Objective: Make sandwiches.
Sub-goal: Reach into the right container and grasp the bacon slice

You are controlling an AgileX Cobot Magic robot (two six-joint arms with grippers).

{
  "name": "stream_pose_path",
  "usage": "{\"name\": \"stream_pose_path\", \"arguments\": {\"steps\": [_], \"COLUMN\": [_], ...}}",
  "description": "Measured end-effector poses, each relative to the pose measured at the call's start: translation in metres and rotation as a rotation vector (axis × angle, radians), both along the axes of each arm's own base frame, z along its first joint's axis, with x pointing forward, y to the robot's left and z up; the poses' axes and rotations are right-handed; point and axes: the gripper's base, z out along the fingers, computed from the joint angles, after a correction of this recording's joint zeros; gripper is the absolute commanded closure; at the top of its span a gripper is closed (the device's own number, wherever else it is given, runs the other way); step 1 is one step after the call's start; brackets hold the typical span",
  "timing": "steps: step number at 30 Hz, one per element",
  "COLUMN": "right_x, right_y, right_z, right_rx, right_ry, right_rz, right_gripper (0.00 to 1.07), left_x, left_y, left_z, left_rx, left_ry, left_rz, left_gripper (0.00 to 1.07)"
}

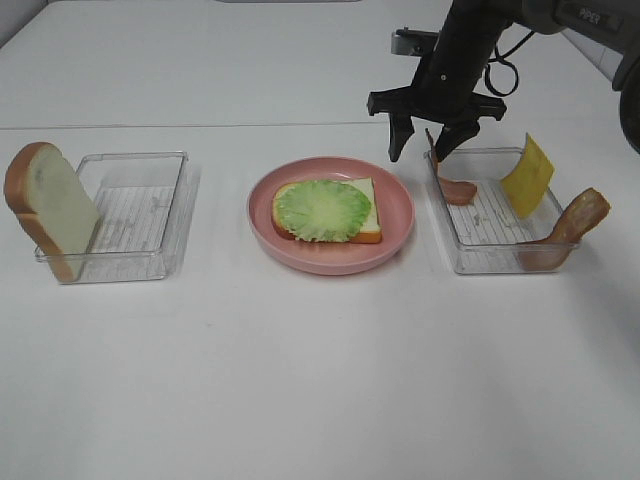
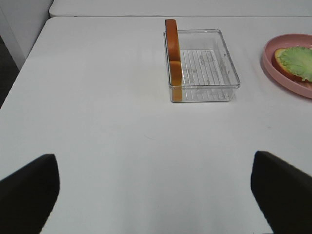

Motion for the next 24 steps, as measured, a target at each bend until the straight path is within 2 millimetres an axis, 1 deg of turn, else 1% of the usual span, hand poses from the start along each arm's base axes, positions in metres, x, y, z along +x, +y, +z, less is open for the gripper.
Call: {"name": "stream_pose_path", "arguments": {"steps": [1, 3, 4, 5, 6, 7, 10, 12, 16, 17, 18, 21, 23, 24], "right_x": [0.0, 0.0, 0.0, 0.0, 0.0, 0.0, 0.0, 0.0, 0.001, 0.001, 0.002, 0.003, 0.004, 0.004], "right_y": [0.0, 0.0, 0.0, 0.0, 0.0, -0.001, -0.001, -0.002, -0.001, -0.001, -0.001, -0.001, -0.001, -0.001], "right_z": [0.0, 0.0, 0.0, 0.0, 0.0, 0.0, 0.0, 0.0, 0.002, 0.004, 0.008, 0.01, 0.017, 0.017], "right_rx": [-0.002, -0.003, -0.004, -0.004, -0.005, -0.011, -0.012, -0.019, -0.017, -0.016, -0.012, -0.011, -0.008, -0.008], "right_ry": [-0.001, -0.001, -0.001, -0.001, -0.001, -0.003, -0.003, -0.003, -0.009, -0.013, -0.023, -0.027, -0.039, -0.039], "right_rz": [0.0, 0.0, 0.001, 0.001, 0.001, 0.002, 0.002, 0.003, 0.003, 0.003, 0.003, 0.003, 0.004, 0.004], "right_gripper": [0.56, 0.58, 0.63, 0.63, 0.65, 0.71, 0.73, 0.81, 0.85, 0.86, 0.9, 0.93, 1.07, 1.07], "left_x": [0.0, 0.0, 0.0, 0.0, 0.0, 0.0, 0.0, 0.0, 0.0, 0.0, 0.0, 0.0, 0.0, 0.0], "left_y": [0.0, 0.0, 0.0, 0.0, 0.0, 0.0, 0.0, 0.0, 0.0, 0.0, 0.0, 0.0, 0.0, 0.0], "left_z": [0.0, 0.0, 0.0, 0.0, 0.0, 0.0, 0.0, 0.0, 0.0, 0.0, 0.0, 0.0, 0.0, 0.0], "left_rx": [0.0, 0.0, 0.0, 0.0, 0.0, 0.0, 0.0, 0.0, 0.0, 0.0, 0.0, 0.0, 0.0, 0.0], "left_ry": [0.0, 0.0, 0.0, 0.0, 0.0, 0.0, 0.0, 0.0, 0.0, 0.0, 0.0, 0.0, 0.0, 0.0], "left_rz": [0.0, 0.0, 0.0, 0.0, 0.0, 0.0, 0.0, 0.0, 0.0, 0.0, 0.0, 0.0, 0.0, 0.0], "left_gripper": [0.06, 0.06, 0.06, 0.06, 0.06, 0.06, 0.06, 0.06, 0.06, 0.06, 0.06, 0.06, 0.06, 0.06]}}
